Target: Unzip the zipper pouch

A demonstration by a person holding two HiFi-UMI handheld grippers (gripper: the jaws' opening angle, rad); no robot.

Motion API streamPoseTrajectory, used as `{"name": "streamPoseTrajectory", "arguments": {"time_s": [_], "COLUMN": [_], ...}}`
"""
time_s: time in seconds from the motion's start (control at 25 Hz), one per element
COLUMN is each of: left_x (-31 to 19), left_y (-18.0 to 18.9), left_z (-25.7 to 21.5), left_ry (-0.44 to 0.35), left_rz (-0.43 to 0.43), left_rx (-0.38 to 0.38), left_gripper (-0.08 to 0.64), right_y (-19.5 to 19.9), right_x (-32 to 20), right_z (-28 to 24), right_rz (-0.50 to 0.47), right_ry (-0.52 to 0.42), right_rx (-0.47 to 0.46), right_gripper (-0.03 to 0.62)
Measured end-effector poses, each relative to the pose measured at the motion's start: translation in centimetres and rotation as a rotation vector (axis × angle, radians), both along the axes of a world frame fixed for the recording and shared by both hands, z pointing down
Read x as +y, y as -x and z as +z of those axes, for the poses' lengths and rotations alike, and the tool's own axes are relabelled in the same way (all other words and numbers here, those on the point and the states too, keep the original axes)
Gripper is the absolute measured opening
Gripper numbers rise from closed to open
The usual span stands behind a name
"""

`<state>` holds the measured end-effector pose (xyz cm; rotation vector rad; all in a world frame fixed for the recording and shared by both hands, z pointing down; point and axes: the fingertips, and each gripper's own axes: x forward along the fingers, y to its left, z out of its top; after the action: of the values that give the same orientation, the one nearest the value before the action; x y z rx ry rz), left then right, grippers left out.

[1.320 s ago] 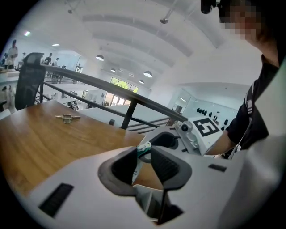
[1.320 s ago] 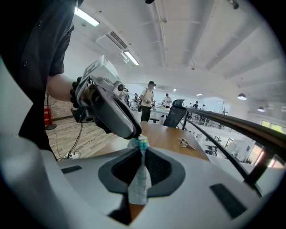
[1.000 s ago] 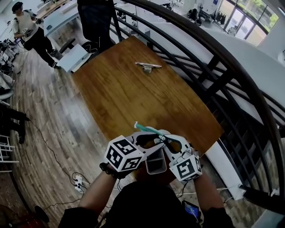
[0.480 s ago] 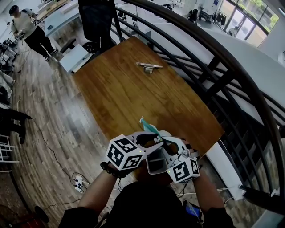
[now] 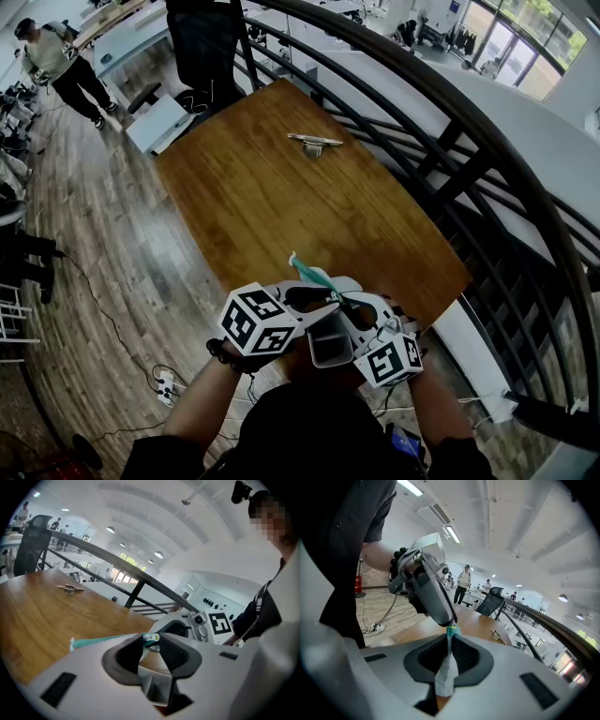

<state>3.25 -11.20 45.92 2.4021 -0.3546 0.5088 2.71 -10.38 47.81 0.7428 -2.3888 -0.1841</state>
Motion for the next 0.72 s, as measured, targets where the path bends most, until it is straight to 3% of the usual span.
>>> {"name": "streamPoseTrajectory", "arguments": {"time_s": [0.72], "left_x": [0.6], "left_y": [1.4], "left_z": [0.3], "left_ry": [-0.021], "left_rz": [0.02], "left_rx": [-0.021], "left_gripper": [0.059], "right_y": [0.1], "right_x": [0.7], "right_z": [0.2], "right_rz": [-0.014], "right_ry": [0.012], "right_rx": [0.004], "right_gripper": [0.026]}}
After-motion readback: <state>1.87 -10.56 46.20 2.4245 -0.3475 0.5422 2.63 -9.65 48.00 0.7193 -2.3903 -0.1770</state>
